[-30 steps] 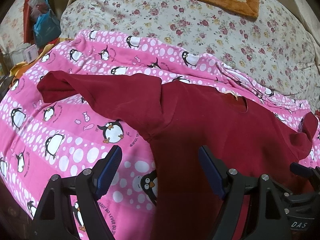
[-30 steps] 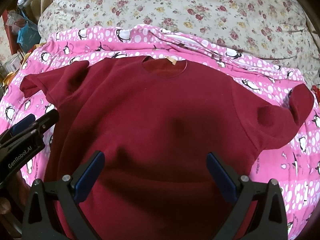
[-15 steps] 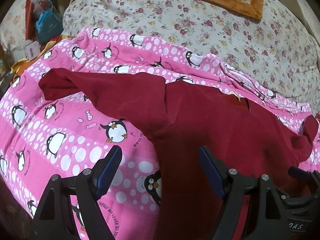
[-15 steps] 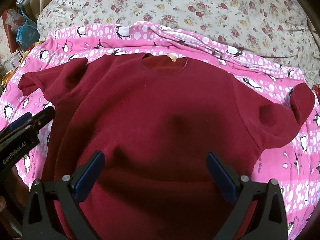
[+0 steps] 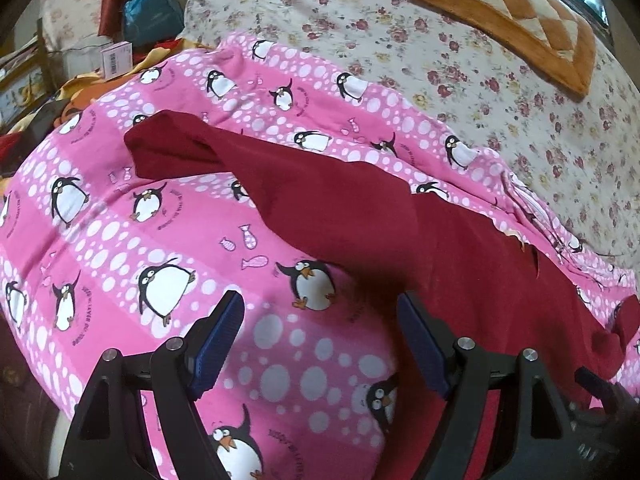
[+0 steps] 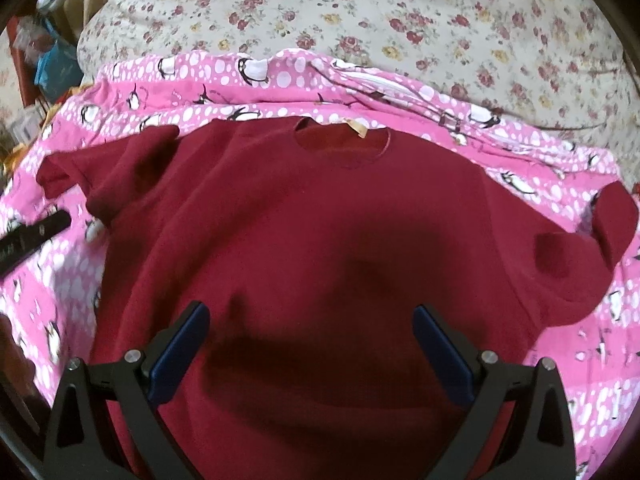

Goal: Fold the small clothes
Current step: 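Move the left tool to the sleeve cuff nearest it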

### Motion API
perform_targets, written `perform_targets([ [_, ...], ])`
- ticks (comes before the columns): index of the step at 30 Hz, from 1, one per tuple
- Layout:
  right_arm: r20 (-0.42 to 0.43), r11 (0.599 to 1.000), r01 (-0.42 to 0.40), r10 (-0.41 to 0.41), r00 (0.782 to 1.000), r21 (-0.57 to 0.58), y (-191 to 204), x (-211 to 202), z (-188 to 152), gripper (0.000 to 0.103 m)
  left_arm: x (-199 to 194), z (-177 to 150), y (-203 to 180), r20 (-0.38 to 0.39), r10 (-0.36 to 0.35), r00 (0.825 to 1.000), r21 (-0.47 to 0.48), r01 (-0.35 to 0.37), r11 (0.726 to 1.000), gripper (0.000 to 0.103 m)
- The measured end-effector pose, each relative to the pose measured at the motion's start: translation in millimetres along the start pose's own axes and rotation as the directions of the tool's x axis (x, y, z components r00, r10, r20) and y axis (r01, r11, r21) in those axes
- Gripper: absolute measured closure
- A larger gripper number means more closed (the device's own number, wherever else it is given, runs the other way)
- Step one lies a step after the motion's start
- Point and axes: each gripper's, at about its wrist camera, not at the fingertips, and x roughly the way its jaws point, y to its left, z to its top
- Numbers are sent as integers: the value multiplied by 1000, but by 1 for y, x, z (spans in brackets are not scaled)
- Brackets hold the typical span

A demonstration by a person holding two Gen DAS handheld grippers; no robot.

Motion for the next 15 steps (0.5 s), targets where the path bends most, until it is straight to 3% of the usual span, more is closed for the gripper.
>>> perform_targets([
  [3, 8, 999, -15, 15, 1000, 32, -1, 8, 9, 0, 2, -1, 0, -10, 5, 1000, 7, -5, 1000, 42],
  [7, 18, 999, 40, -40, 999, 24, 1, 25, 16, 0, 3, -2, -3, -13, 11, 1000, 26, -10, 1000, 42],
  [15, -2, 998, 63, -63, 998, 14, 0, 47, 10, 0, 4, -4, -10, -10, 15, 1000, 67, -15, 998, 42],
])
